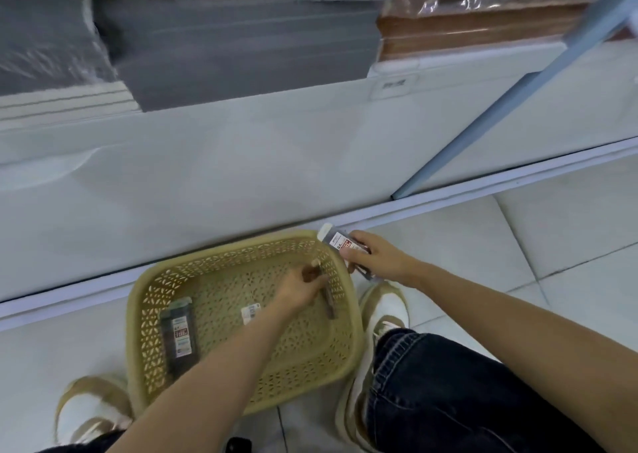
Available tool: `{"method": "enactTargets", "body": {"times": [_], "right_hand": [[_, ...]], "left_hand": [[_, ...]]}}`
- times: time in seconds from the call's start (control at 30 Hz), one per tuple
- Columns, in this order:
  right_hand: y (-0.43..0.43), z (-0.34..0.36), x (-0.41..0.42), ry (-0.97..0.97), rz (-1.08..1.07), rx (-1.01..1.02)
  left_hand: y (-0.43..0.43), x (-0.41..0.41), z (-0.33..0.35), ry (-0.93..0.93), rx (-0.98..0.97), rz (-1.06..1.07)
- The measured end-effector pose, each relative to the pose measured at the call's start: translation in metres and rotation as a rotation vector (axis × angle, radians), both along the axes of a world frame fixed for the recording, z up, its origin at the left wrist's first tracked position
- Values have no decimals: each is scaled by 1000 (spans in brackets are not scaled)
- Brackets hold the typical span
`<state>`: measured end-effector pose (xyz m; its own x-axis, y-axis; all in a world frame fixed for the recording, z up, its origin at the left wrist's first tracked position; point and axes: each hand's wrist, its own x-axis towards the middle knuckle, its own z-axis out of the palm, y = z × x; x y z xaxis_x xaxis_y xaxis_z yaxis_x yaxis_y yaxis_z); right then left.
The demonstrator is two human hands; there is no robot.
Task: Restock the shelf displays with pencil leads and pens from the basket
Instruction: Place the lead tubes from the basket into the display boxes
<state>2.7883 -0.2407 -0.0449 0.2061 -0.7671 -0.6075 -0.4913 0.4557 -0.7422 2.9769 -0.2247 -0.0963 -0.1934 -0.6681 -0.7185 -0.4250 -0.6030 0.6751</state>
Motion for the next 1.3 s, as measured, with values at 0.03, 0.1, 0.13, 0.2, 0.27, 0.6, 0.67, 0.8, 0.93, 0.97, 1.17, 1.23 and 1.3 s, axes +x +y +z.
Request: {"method": "enactTargets", "body": {"times": [0.03, 0.1, 0.13, 0.2, 0.27, 0.6, 0.67, 0.8, 0.93, 0.97, 1.17, 1.23, 1.3], "right_hand": [[2, -3, 1, -28, -23, -1], [2, -7, 2, -67, -62, 2], [1, -9, 2, -76, -73, 9], [0, -12, 1, -93, -83, 23], [-1, -13, 0, -106, -82, 25], [-16, 31, 17, -129, -42, -124], [-19, 50, 32, -171, -17, -120], [-23, 91, 67, -278, 19, -214], [-18, 127, 95, -350, -7, -304], [-17, 136, 100, -378, -36, -313], [-13, 183, 114, -396, -50, -442], [-11, 198, 109, -408, -3, -460], [-8, 212, 104, -439, 29, -469]], "left_hand": [[1, -5, -3, 5, 9, 40], [3, -13, -9, 23, 34, 157], [5, -15, -10, 26, 46, 195], [9, -18, -11, -15, 39, 196], [11, -18, -11, -35, 29, 202], [-13, 36, 44, 243, -146, 405], [-21, 46, 68, 307, -167, 460], [-27, 60, 121, 463, -209, 372], [-18, 75, 167, 564, -234, 313], [-15, 78, 177, 547, -249, 319], [-7, 94, 232, 337, -440, 266], [-5, 103, 251, 302, -453, 212], [-3, 111, 267, 280, -440, 115]]}}
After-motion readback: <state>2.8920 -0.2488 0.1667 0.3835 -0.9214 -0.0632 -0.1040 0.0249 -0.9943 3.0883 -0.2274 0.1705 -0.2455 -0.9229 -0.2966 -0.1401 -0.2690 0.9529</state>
